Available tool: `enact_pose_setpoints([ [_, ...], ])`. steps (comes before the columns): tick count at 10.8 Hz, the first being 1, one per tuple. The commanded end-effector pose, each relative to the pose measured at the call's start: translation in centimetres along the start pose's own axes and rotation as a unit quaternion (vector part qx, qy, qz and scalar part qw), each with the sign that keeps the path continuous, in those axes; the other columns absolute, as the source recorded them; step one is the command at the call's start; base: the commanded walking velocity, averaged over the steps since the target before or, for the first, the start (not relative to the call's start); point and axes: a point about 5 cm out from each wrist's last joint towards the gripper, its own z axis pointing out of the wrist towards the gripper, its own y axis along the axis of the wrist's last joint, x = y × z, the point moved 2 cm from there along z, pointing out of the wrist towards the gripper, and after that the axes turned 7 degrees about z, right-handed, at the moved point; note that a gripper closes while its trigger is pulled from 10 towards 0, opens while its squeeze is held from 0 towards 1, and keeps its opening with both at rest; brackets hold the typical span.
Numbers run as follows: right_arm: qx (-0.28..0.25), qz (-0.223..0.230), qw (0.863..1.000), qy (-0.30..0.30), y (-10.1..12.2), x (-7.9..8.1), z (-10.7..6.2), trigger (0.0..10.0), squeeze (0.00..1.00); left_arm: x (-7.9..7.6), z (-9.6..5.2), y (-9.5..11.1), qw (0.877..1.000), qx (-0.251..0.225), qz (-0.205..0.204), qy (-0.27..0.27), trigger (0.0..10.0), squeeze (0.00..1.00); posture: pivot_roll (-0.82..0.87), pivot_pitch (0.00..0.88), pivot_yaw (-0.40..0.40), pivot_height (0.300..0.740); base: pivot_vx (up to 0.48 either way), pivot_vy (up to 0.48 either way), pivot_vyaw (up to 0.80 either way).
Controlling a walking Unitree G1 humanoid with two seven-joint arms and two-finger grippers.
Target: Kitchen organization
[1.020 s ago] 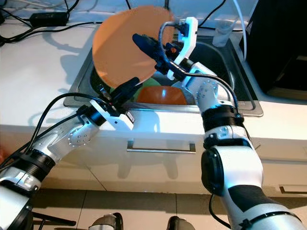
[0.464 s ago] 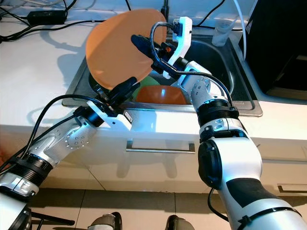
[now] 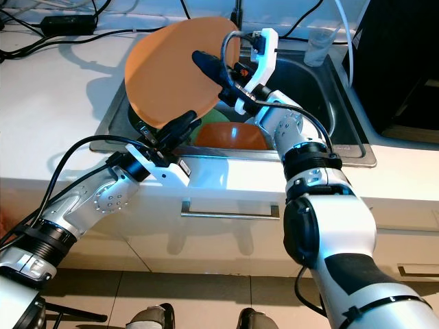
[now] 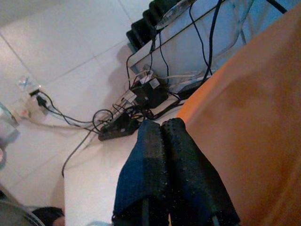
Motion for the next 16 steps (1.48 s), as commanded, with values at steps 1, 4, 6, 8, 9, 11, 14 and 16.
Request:
enact_pose_setpoints([
  [1, 0.006, 0.031, 0.998, -0.047, -0.7, -1.8, -1.4, 0.0, 0.0, 1.3, 0.7, 1.1, 0.999, -0.029, 0.0, 0.035, 0.0, 0.0, 0.02, 0.169, -0.036, 0.74, 0.0, 0.0, 0.0],
  [4, 0.002, 0.055, 0.996, -0.065, -1.1, -2.3, -1.8, 0.0, 0.0, 1.3, 0.6, 1.0, 0.999, -0.027, -0.003, 0.034, 0.0, 0.0, 0.02, 0.171, -0.036, 0.74, 0.0, 0.0, 0.0],
  [6, 0.006, 0.057, 0.996, -0.066, -1.3, -2.4, -1.8, 0.0, 0.0, 1.2, 0.6, 1.0, 0.999, -0.027, -0.003, 0.034, 0.0, 0.0, 0.02, 0.171, -0.035, 0.74, 0.0, 0.0, 0.0],
  [8, 0.014, 0.059, 0.996, -0.072, -1.7, -2.6, -2.0, 0.0, 0.0, 1.2, 0.7, 1.1, 0.999, -0.027, -0.002, 0.033, 0.0, 0.0, 0.02, 0.171, -0.036, 0.74, 0.0, 0.0, 0.0],
  [9, 0.022, 0.058, 0.995, -0.076, -2.0, -2.8, -2.1, 0.0, 0.0, 1.1, 0.6, 1.1, 0.999, -0.027, -0.002, 0.032, 0.0, 0.0, 0.02, 0.173, -0.035, 0.74, 0.0, 0.0, 0.0],
  [11, 0.031, 0.049, 0.995, -0.085, -2.2, -3.1, -2.4, 0.0, 0.0, 1.1, 0.7, 1.0, 0.999, -0.026, -0.002, 0.03, 0.0, 0.0, 0.02, 0.173, -0.035, 0.74, 0.0, 0.0, 0.0],
  [14, 0.099, -0.007, 0.984, -0.15, -3.4, -4.3, -3.1, 0.0, 0.0, 1.0, 0.7, 1.0, 0.999, -0.026, 0.0, 0.027, 0.0, 0.0, 0.02, 0.17, -0.033, 0.74, 0.0, 0.0, 0.0],
  [16, 0.107, -0.01, 0.973, -0.205, -2.6, -5.1, -3.8, 0.0, 0.0, 0.9, 0.8, 1.1, 0.999, -0.027, -0.001, 0.028, 0.0, 0.0, 0.01, 0.167, -0.037, 0.74, 0.0, 0.0, 0.0],
])
